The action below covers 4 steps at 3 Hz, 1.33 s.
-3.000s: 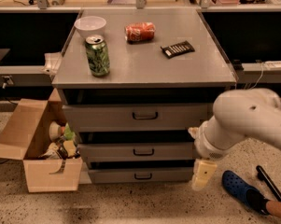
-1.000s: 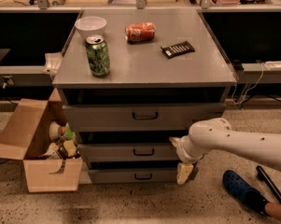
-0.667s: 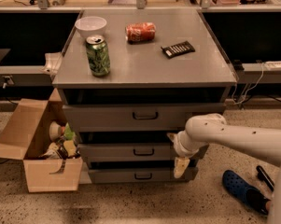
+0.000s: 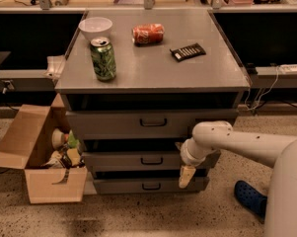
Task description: Open middle drawer
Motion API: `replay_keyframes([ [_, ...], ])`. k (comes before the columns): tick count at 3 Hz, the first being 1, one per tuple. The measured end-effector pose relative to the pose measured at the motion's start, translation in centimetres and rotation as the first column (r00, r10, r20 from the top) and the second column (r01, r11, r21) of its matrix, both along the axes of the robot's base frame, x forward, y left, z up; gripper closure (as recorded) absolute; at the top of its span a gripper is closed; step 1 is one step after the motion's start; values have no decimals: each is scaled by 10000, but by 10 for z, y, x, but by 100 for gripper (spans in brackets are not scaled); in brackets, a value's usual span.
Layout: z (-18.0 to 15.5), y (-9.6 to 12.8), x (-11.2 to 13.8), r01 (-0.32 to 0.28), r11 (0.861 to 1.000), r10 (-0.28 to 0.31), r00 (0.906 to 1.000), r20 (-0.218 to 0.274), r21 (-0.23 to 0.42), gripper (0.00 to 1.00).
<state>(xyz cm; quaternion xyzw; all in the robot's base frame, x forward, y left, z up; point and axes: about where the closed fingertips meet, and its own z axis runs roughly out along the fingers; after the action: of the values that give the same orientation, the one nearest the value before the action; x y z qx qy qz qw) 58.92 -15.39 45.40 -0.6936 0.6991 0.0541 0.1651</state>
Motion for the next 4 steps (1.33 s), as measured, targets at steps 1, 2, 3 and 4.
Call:
replay_keyframes([
  [1,-19,2,-5,266,9994,-260,9992,-295,202,0],
  [2,-41,1,-6,477,9984,-458,9973,-578,311,0],
  [3,-48,-5,-4,559,9977,-539,9971,-542,375,13],
  [4,-35,-13,-7,549,9975,-543,9984,-159,449,36],
])
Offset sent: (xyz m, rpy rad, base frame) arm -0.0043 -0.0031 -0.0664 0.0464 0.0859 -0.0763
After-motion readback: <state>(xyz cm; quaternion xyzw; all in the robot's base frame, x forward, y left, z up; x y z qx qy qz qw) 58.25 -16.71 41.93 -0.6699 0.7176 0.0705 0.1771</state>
